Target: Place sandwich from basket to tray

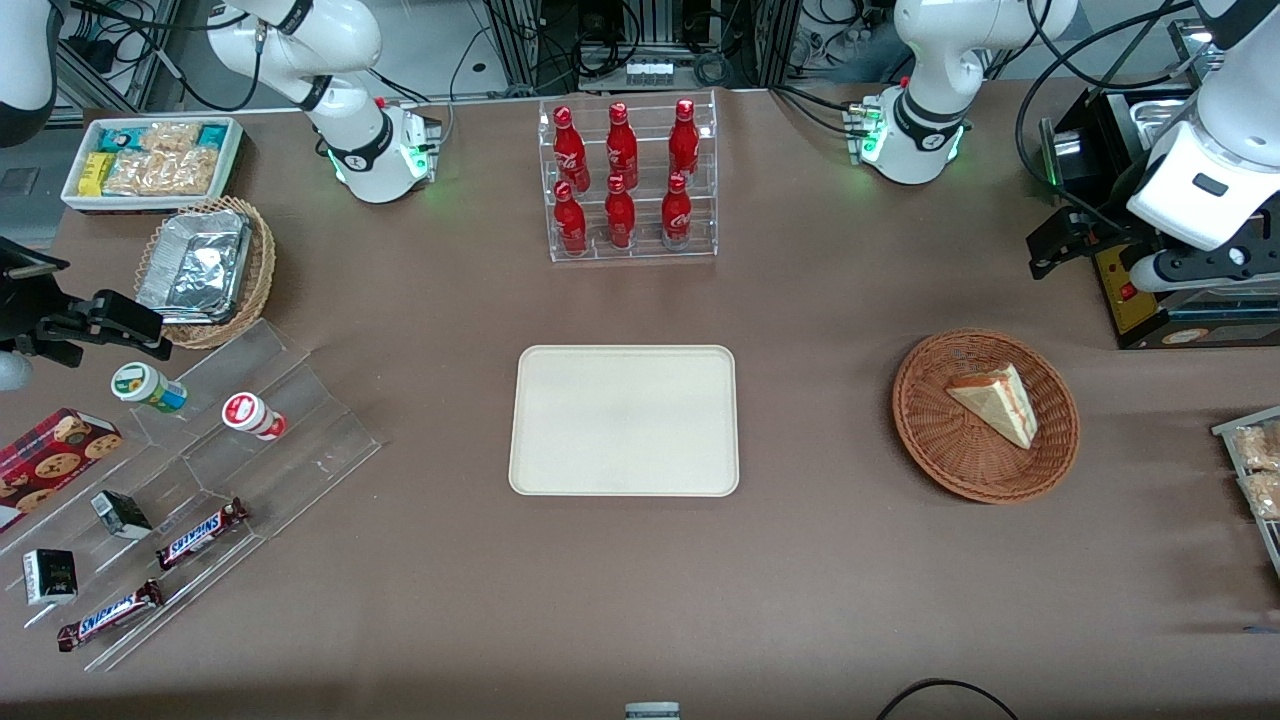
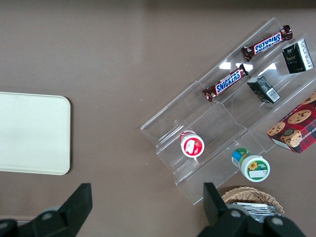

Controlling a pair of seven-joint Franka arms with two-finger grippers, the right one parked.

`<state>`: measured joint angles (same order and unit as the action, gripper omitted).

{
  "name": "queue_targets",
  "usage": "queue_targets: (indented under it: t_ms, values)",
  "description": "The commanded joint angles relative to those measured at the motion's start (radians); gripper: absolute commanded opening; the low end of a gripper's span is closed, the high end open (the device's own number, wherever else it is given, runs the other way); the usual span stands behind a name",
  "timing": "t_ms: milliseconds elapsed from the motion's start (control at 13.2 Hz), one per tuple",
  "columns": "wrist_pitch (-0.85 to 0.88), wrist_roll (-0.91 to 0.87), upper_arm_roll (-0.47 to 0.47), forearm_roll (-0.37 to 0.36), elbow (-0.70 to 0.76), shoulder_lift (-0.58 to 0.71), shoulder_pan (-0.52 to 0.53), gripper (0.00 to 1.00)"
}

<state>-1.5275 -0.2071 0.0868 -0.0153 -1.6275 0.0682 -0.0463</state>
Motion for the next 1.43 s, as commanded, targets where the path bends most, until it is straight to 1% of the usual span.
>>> queue_targets:
  t_ms: [0, 528, 679, 755, 906, 1132, 1358]
  values:
    - [0.003, -0.017, 0.001, -0.018, 0.009, 0.004, -0.009, 1.00]
    - [0.003, -0.014, -0.004, -0.017, 0.008, -0.016, 0.008, 1.00]
    - [0.000, -0.026, -0.012, -0.012, -0.014, -0.018, 0.013, 1.00]
    - [-0.002, -0.029, -0.013, -0.012, -0.027, -0.018, 0.022, 1.00]
    - [-0.019, -0.041, -0.013, -0.002, -0.043, -0.027, 0.084, 1.00]
    - [-0.124, -0.061, -0.013, 0.017, -0.147, -0.030, 0.097, 1.00]
    - [-0.288, -0.156, -0.013, 0.017, -0.277, -0.047, 0.118, 1.00]
